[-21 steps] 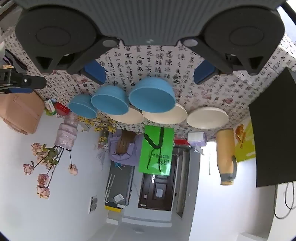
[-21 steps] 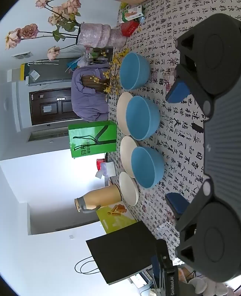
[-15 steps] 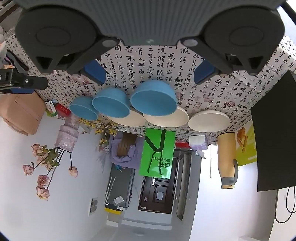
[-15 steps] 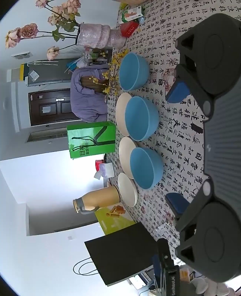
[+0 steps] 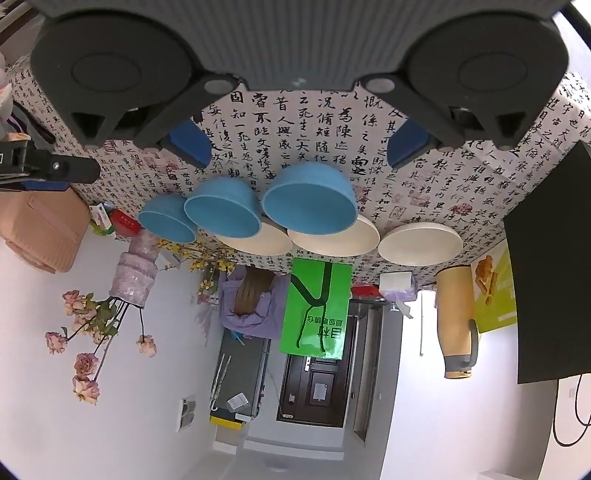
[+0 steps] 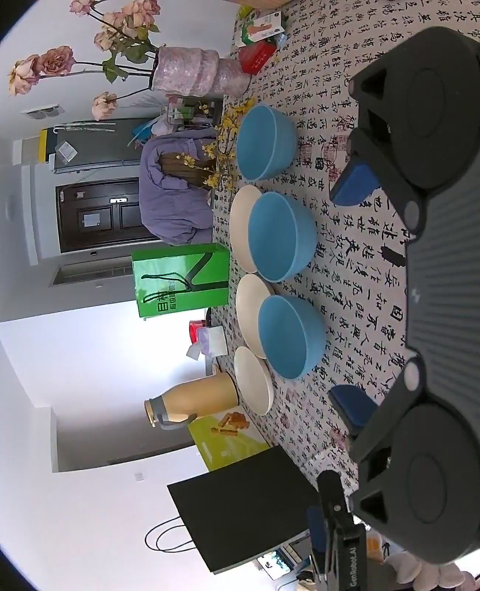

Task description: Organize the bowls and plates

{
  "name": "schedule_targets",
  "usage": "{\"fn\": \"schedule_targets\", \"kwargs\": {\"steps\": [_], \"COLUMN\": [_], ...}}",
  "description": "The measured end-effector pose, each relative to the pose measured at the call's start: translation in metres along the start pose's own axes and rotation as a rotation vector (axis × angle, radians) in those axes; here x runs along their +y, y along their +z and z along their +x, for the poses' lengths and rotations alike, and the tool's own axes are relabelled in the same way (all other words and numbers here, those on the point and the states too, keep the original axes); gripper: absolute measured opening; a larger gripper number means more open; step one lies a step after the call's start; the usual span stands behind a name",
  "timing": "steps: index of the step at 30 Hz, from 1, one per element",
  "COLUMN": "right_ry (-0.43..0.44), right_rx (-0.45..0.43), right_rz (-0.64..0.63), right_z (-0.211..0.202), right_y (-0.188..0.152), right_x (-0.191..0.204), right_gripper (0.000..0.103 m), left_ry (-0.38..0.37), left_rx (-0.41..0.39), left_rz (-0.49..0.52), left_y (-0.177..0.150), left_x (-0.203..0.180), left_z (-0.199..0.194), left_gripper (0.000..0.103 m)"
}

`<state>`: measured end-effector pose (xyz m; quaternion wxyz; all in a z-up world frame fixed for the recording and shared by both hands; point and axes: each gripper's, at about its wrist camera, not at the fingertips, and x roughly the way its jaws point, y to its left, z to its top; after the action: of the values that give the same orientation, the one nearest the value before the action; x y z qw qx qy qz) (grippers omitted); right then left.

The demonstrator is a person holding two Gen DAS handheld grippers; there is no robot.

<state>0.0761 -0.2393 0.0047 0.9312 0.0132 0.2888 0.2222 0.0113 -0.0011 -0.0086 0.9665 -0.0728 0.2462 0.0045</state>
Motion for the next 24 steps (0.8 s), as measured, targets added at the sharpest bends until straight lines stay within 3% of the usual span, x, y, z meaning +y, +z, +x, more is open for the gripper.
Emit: {"fn": "schedule_targets", "kwargs": {"steps": [24], "right_ry": [-0.003], "right_rx": [-0.008], "right_rz": [-0.012], "right_z": [-0.0017], "right_y": [0.0000], "right_x": [0.0019], "right_gripper": [0.103], "left_ry": [-0.007], "left_rx": [-0.032], "left_rz": [-0.003], "left_y": [0.0008], "left_x": [-0.0030], "left_z": [-0.0059], "left_gripper": [0.103]}}
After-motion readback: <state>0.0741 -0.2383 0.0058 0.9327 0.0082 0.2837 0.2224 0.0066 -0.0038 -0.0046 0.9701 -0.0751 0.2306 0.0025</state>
